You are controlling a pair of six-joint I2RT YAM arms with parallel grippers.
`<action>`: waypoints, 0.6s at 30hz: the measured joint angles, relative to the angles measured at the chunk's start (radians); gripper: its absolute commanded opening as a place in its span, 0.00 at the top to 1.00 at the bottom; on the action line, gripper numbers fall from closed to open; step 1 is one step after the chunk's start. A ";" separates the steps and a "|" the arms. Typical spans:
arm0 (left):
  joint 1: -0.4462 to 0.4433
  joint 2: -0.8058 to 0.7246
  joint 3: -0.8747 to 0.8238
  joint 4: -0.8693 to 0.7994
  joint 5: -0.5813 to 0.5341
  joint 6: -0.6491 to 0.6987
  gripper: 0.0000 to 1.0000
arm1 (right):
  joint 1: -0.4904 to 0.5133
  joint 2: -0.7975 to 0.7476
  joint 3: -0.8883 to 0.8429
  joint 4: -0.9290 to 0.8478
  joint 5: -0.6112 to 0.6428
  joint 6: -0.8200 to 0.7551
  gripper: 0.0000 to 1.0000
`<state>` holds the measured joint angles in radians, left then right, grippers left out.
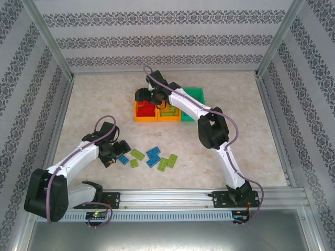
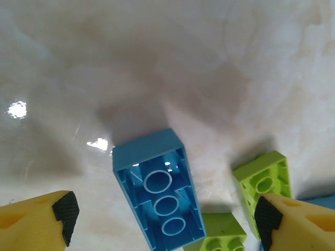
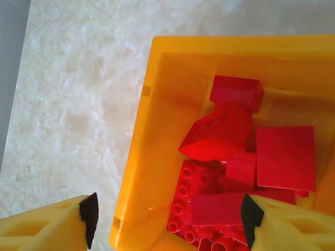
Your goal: Sort the legos into containers by color
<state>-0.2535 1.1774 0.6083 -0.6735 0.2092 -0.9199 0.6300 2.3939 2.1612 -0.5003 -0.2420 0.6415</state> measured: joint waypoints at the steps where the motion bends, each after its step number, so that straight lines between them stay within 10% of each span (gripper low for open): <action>1: -0.003 0.003 -0.001 0.000 0.000 -0.006 0.15 | 0.000 -0.009 -0.014 0.005 -0.003 0.003 0.25; 18: -0.008 0.135 0.003 0.079 -0.011 -0.019 0.64 | -0.020 -0.348 -0.382 0.056 0.016 -0.020 0.21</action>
<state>-0.2619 1.3128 0.6117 -0.5949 0.1982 -0.9394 0.6102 2.0457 1.7790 -0.4442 -0.2260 0.6212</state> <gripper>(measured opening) 0.399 0.790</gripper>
